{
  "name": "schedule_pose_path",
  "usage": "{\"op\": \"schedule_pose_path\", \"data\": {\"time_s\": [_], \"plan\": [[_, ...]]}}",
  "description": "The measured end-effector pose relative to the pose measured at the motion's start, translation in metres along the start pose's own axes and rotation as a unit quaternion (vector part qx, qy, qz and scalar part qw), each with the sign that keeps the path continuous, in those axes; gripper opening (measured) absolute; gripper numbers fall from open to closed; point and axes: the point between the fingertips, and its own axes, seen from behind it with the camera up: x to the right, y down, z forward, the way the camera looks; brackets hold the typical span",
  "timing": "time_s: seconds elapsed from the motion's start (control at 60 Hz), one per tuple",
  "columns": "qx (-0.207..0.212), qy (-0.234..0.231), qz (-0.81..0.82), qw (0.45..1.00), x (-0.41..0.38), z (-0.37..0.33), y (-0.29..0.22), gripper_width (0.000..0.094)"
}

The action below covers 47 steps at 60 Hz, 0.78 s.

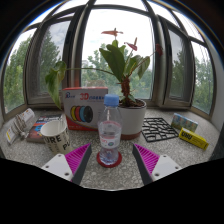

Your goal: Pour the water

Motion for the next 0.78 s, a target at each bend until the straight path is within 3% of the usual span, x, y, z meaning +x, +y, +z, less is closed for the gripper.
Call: {"op": "schedule_pose_path", "data": {"time_s": [0.367,0.783], "plan": [[-0.009,0.021,-0.014,1.000,-0.021,-0.160,0.024,0.0855],[-0.002,0.025,-0.017,1.000,-0.025,-0.188,0.038,0.0853]]}}
